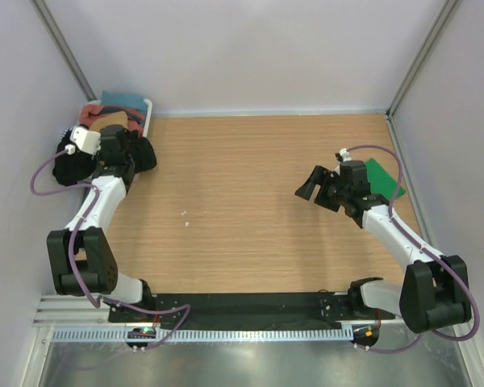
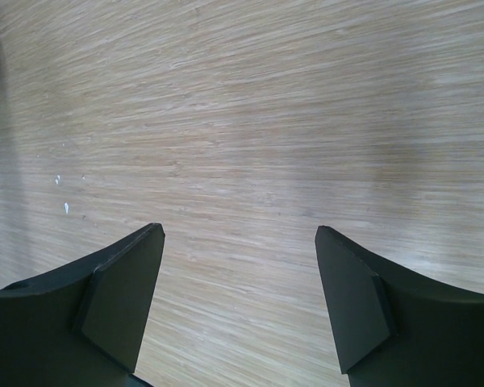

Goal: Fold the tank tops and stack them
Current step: Grab the tank top from the pile

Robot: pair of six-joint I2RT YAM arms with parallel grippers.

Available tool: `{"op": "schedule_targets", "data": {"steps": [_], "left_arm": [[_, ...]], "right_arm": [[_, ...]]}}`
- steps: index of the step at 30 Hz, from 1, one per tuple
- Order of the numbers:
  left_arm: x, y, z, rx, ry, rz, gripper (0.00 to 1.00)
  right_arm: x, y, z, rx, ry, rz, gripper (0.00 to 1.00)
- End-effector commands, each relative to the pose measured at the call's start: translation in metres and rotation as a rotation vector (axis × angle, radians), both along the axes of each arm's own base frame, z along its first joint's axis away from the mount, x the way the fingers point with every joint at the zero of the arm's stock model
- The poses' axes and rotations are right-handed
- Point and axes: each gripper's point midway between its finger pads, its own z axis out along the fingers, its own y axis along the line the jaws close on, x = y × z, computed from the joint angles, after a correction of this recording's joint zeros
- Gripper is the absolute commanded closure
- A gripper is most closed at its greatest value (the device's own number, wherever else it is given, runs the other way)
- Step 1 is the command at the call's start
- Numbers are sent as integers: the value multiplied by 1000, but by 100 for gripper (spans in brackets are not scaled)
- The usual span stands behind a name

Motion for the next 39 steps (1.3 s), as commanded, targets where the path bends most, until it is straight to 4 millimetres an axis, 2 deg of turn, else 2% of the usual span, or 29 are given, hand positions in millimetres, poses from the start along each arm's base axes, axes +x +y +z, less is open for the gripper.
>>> {"op": "schedule_targets", "data": {"steps": [1, 4, 7, 8, 9, 11, 13, 16, 17, 19, 21, 24, 27, 28, 31, 39], "left_arm": [[-9, 8, 13, 10, 2, 51, 98], [-8, 5, -3, -8, 50, 44, 95], [-7, 1, -6, -7, 68, 12, 71], [-6, 0, -3, -11, 67, 7, 53], [-6, 0, -4, -13, 75, 7, 48], [-7, -1, -2, -7, 95, -3, 46], [-7, -1, -5, -2, 116, -9, 48], [-6, -2, -6, -5, 126, -17, 72], [-5, -3, -4, 0, 125, -22, 84], [-4, -4, -5, 1, 132, -36, 92], [-2, -6, -6, 3, 140, -51, 90], [4, -11, -5, 4, 146, -97, 95], [4, -16, -5, -11, 156, -118, 64], [2, -15, -6, -17, 162, -112, 50], [-4, -13, -18, -45, 199, -77, 42], [-18, 0, -53, -56, 337, 23, 39]], "right_arm": [[3, 5, 14, 11, -40, 25, 18], [2, 6, 14, 16, -39, 29, 18], [1, 6, 15, 9, -38, 32, 18], [0, 5, 15, 8, -37, 30, 18], [1, 4, 15, 4, -37, 26, 18], [1, 3, 14, -1, -34, 19, 18], [2, 3, 15, 1, -35, 20, 18], [1, 3, 14, 0, -27, 18, 18], [1, 3, 15, 1, -28, 15, 18], [0, 3, 15, 2, -29, 16, 18], [-1, 3, 15, 2, -28, 17, 18], [0, 3, 15, 0, -30, 18, 18], [0, 3, 13, -1, -26, 21, 18], [0, 3, 13, 0, -26, 22, 18], [0, 3, 13, -1, -27, 19, 18], [-1, 3, 13, 2, -27, 24, 18]]}}
